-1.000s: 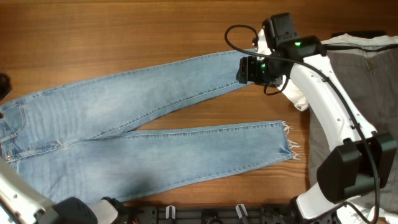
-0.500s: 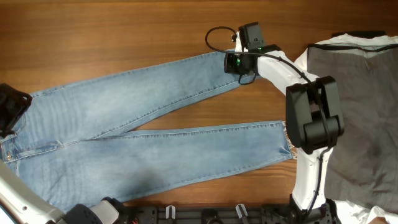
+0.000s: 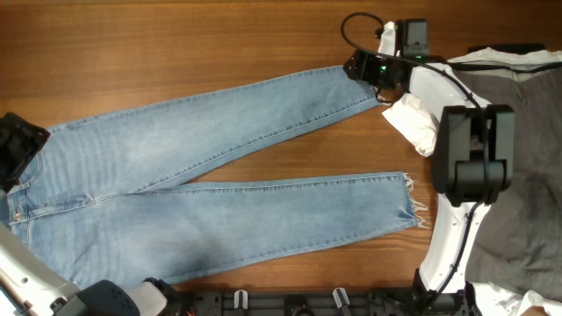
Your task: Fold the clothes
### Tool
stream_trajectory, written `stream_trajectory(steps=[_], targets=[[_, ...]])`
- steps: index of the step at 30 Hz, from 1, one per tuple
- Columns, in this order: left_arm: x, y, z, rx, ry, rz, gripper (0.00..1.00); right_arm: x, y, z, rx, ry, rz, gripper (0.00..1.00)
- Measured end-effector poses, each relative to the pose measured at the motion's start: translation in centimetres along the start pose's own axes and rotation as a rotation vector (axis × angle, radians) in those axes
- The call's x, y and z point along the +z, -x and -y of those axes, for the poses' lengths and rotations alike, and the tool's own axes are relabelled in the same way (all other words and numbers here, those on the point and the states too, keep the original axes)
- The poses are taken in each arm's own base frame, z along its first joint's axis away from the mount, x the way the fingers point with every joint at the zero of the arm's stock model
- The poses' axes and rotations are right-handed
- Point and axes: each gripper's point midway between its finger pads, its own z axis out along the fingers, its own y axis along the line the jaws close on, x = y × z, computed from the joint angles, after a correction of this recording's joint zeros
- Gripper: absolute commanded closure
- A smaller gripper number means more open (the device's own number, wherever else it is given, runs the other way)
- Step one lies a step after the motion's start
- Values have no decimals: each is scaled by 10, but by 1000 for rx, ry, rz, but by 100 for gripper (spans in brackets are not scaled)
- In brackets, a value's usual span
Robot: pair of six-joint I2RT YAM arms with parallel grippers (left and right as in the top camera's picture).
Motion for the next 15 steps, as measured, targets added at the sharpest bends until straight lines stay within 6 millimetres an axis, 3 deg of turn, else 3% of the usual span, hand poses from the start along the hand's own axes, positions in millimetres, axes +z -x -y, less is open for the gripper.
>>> stream_trajectory(steps=[2, 5, 8, 11, 12, 15], targets=[[0, 0, 0, 0, 0, 0, 28, -6, 2, 17, -18, -25, -4, 24], [0, 0, 0, 0, 0, 0, 28, -8, 0, 22, -59, -46, -15, 43], [0, 0, 0, 0, 0, 0, 28, -9, -8, 23, -123, -35, -49, 55], [0, 0, 0, 0, 0, 0, 28, -6, -15, 16, -182, -13, -68, 89], [0, 0, 0, 0, 0, 0, 28, -3, -18, 11, -194, -4, -72, 96], [0, 0, 0, 0, 0, 0, 30, 12, -6, -4, -233, 26, 9, 96]])
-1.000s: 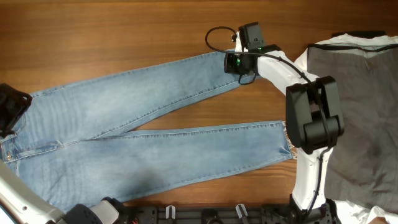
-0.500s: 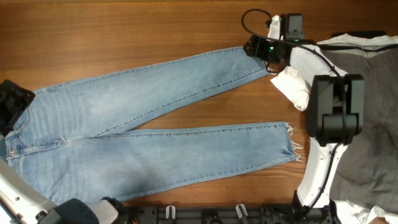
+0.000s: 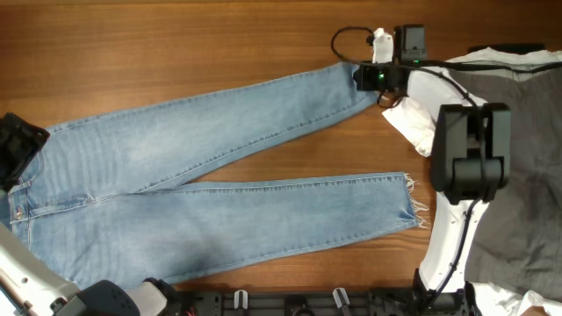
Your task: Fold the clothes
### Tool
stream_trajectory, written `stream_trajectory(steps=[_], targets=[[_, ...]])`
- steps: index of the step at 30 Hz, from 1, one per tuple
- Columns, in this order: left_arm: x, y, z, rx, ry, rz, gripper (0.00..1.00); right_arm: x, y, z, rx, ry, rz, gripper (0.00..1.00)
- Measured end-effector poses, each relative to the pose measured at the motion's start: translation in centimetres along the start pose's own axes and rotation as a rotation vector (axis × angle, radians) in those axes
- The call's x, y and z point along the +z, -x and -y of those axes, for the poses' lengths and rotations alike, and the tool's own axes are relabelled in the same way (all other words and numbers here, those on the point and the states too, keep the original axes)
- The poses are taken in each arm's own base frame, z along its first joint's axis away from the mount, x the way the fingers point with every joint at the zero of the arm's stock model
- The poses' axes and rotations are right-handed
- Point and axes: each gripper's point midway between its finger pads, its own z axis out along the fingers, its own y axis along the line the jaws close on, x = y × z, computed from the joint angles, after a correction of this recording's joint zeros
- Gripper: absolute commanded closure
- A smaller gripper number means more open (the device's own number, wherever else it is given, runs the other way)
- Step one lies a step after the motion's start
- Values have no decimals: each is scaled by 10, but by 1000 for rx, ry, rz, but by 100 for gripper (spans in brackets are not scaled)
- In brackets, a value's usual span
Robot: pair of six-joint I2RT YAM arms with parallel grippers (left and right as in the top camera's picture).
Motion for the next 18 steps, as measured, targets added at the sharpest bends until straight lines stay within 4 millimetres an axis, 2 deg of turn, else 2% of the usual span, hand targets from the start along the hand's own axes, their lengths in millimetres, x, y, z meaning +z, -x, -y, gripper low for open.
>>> stream_trajectory(steps=[3, 5, 7, 8, 9, 10, 11, 12, 15, 16, 18], targets=[[0, 0, 0, 0, 0, -1, 31, 4, 30, 11, 83, -9, 146, 96], [0, 0, 0, 0, 0, 0, 31, -3, 50, 26, 146, -12, 237, 96], [0, 0, 0, 0, 0, -1, 31, -11, 57, 43, 201, -35, 273, 96], [0, 0, 0, 0, 0, -1, 28, -16, 57, 59, 251, -57, 283, 77], [0, 0, 0, 0, 0, 0, 27, -20, 57, 67, 274, -65, 289, 42], [0, 0, 0, 0, 0, 0, 24, -25, 58, 78, 292, -71, 298, 15], [0, 0, 0, 0, 0, 0, 21, -28, 57, 83, 296, -60, 296, 4], [0, 0, 0, 1, 0, -1, 20, -27, 50, 82, 305, -44, 266, 0], [-1, -3, -5, 0, 17, -14, 21, -35, 36, 60, 291, 7, 166, 0], [-2, -5, -10, -17, 31, -21, 21, -42, 31, 55, 288, 6, 135, 0], [-6, -6, -28, -94, 61, -18, 30, -70, 29, 41, 291, 2, 98, 0]])
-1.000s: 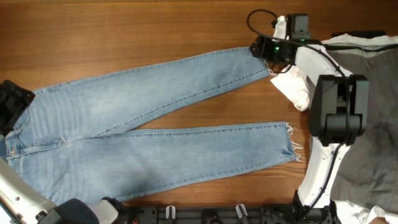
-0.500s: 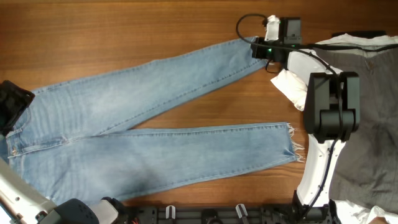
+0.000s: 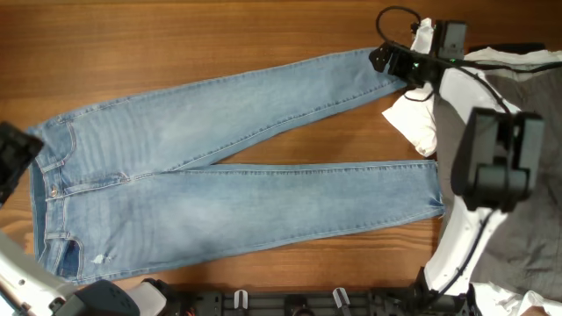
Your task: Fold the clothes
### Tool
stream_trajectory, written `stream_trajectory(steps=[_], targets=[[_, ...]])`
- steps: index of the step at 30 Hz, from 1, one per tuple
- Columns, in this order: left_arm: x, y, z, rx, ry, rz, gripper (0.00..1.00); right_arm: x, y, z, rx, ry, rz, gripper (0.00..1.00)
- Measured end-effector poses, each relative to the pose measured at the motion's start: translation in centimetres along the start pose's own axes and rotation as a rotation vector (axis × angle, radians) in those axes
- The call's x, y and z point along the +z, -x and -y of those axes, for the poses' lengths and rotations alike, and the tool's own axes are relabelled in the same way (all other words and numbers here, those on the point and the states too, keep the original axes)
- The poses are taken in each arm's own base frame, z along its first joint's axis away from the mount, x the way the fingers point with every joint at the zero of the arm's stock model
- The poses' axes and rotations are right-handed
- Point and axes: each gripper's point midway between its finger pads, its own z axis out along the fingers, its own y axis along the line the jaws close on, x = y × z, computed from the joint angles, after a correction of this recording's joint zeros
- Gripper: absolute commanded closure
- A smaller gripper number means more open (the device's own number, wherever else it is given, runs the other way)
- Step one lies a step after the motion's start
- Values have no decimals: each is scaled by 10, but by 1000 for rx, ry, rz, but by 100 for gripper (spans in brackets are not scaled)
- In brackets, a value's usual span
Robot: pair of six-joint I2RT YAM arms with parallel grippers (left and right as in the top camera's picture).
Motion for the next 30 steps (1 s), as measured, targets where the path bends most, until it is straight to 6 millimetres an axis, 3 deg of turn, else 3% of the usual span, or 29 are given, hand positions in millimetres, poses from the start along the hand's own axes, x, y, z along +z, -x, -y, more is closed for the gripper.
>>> stream_trajectory(steps=[1, 4, 6, 8, 9, 11, 13, 15, 17, 19, 23, 26, 30], targets=[[-3, 2, -12, -52, 19, 9, 35, -32, 9, -19, -19, 3, 13, 0], [-7, 6, -36, -150, 76, 31, 34, -112, 28, -65, -71, 22, 92, 0], [-5, 12, -56, -207, 131, 60, 34, -167, 31, -94, -100, 35, 146, 0], [4, 13, -77, -264, 191, 71, 39, -201, 19, -110, -103, 36, 147, 2], [9, 12, -85, -286, 214, 64, 42, -208, 10, -111, -87, 29, 120, 2], [28, 5, -108, -348, 271, 34, 55, -213, -17, -106, -30, 5, 22, 4], [50, -5, -131, -405, 307, -4, 59, -213, -43, -99, 24, -21, -80, 11], [78, -27, -160, -488, 346, -87, 56, -214, -59, -95, 61, -43, -144, 11], [99, -38, -187, -554, 365, -92, 40, -209, -71, -85, 89, -81, -201, 13], [121, -44, -210, -583, 349, -102, 38, -204, -81, -79, 109, -96, -241, 14], [160, -67, -228, -581, 315, -249, 39, -200, -108, -70, 157, -119, -334, 14], [180, -80, -243, -585, 300, -315, 47, -200, -108, -70, 160, -121, -336, 14], [187, -85, -247, -585, 289, -342, 54, -200, -107, -66, 174, -146, -328, 14]])
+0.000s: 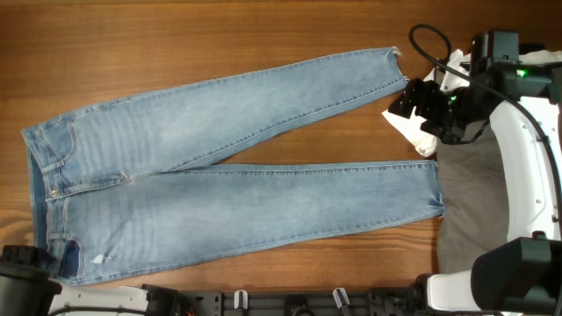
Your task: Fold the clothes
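Note:
Light blue jeans (202,167) lie flat on the wooden table (176,35), waist at the left and both legs running right. The upper leg's frayed hem (391,57) lies free at the back right, and the lower leg's hem (432,189) ends near the grey cloth. My right gripper (407,99) hovers just right of the upper hem over a white garment, open and holding nothing. Only a dark part of my left arm (22,266) shows at the bottom left corner, below the waistband; its fingers are not discernible.
A white garment (411,123) and a grey cloth (470,202) are piled at the right edge under my right arm. A black cable (426,39) loops above the right gripper. The arm bases line the front edge.
My right gripper has let go of the upper leg's hem and now sits lower right of it, over the white garment. My left arm has left the waistband for the bottom left corner.
At first the jeans lay skewed, waist off the left edge at my left gripper, right gripper on the upper leg's hem. The hem then moved right and back, bringing the whole waist onto the table. Now both grippers are off and the jeans lie spread flat.

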### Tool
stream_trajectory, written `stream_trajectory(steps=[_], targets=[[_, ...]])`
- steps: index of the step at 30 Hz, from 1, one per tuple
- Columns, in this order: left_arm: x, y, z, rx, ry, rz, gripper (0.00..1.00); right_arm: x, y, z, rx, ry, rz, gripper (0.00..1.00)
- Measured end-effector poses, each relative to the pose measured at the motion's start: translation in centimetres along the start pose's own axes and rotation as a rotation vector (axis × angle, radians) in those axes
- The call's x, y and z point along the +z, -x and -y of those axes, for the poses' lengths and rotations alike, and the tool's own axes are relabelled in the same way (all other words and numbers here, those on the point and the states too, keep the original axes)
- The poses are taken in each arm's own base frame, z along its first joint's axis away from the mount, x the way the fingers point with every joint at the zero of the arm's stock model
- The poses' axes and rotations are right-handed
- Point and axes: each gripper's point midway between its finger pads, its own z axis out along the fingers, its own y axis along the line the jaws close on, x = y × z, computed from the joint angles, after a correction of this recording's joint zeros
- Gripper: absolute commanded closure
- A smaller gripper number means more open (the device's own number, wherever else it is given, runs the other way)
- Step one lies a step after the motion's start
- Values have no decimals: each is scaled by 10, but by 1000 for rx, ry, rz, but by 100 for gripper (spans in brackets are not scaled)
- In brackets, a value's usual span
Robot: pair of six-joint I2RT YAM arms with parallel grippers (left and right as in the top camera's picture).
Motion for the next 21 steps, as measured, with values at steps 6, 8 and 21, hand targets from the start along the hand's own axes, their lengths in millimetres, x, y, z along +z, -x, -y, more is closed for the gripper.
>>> stream_trajectory(steps=[6, 8, 21], targets=[[0, -3, 6, -18, -31, -15, 96, 0, 5, 8, 15, -46, 23, 5], [-2, -7, 6, -21, -27, -32, 96, -1, 4, 14, 34, -82, 24, 5], [-21, 3, 5, -57, -6, -21, 94, 82, -98, 137, 439, -319, -292, 14]])
